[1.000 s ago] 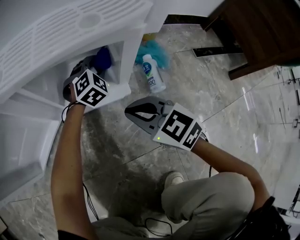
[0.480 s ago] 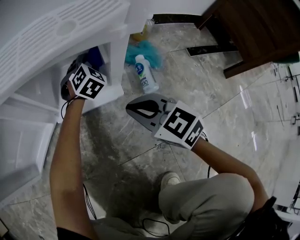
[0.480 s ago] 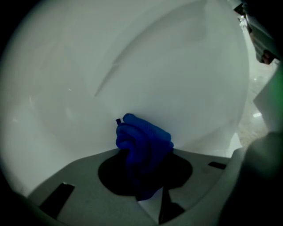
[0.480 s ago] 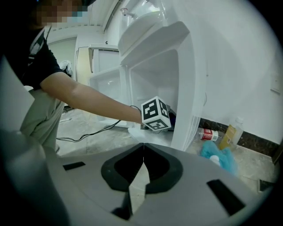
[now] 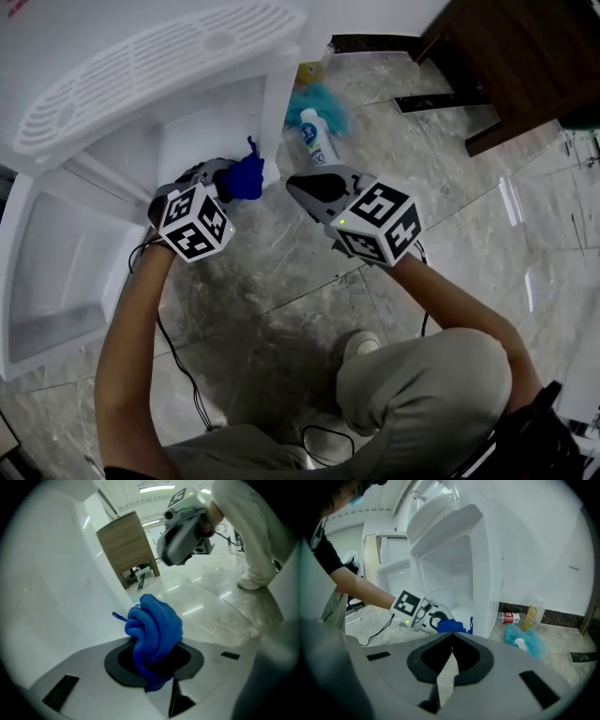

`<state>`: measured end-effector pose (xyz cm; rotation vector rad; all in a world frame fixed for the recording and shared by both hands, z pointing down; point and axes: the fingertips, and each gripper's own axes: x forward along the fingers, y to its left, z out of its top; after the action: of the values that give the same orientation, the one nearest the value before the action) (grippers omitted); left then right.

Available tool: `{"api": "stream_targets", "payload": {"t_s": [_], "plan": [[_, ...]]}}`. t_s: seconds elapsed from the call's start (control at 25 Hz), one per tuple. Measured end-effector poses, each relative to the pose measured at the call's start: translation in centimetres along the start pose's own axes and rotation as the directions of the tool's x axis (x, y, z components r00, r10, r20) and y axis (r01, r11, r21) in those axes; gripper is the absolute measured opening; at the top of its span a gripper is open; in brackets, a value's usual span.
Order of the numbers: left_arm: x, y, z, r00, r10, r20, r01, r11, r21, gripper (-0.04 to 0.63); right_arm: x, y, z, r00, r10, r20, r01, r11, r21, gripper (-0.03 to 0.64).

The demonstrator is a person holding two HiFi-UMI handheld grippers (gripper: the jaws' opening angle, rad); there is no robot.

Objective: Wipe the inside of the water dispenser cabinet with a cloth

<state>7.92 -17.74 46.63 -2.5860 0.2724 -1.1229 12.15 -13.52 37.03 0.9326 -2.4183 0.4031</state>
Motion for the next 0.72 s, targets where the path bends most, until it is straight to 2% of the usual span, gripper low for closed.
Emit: {"api": "stream_targets", "payload": {"t_s": [0.12, 0.28, 0.4, 0.48, 0.56, 0.64, 0.72], "plan": [[-3.3, -1.9, 0.1, 1.000, 0.001, 0.009, -0.002, 0.999, 0.036, 0.101, 0.3, 1.0, 1.5, 0.999, 0.021, 0.037, -0.023, 0.999, 0.041, -0.002], [-8.5, -3.8, 1.1, 0.999, 0.016, 0.044, -0.016, 1.000, -0.013, 0.101, 1.5, 3.4, 4.3, 0.992, 0.082, 0.099, -0.087, 0.995, 0.049, -0.002], [-12.6, -5.8, 1.4, 0.992, 0.059, 0.115, -0.042, 0.989, -0.142, 0.101, 2.6, 5.8, 5.6, 0.985, 0.133, 0.111, -0.136, 0.990, 0.025, -0.002], [-14.4, -6.4, 0.2, 0.983, 0.125, 0.133, -0.086, 0.959, -0.270, 0.101, 3.1, 7.2, 5.8, 0.982, 0.160, 0.106, -0.160, 0.987, -0.001, 0.000], [-15.2, -6.5, -1.6, 0.978, 0.176, 0.111, -0.125, 0.923, -0.364, 0.101, 3.4, 8.3, 6.0, 0.979, 0.177, 0.100, -0.176, 0.984, -0.021, 0.000], [-15.7, -6.4, -2.6, 0.976, 0.199, 0.088, -0.149, 0.906, -0.395, 0.101, 3.5, 8.8, 6.1, 0.979, 0.179, 0.099, -0.177, 0.984, -0.034, 0.000], [-16.3, -6.2, -2.3, 0.973, 0.212, 0.093, -0.158, 0.903, -0.398, 0.101, 3.3, 8.9, 6.4, 0.979, 0.171, 0.108, -0.169, 0.985, -0.031, 0.000]]}}
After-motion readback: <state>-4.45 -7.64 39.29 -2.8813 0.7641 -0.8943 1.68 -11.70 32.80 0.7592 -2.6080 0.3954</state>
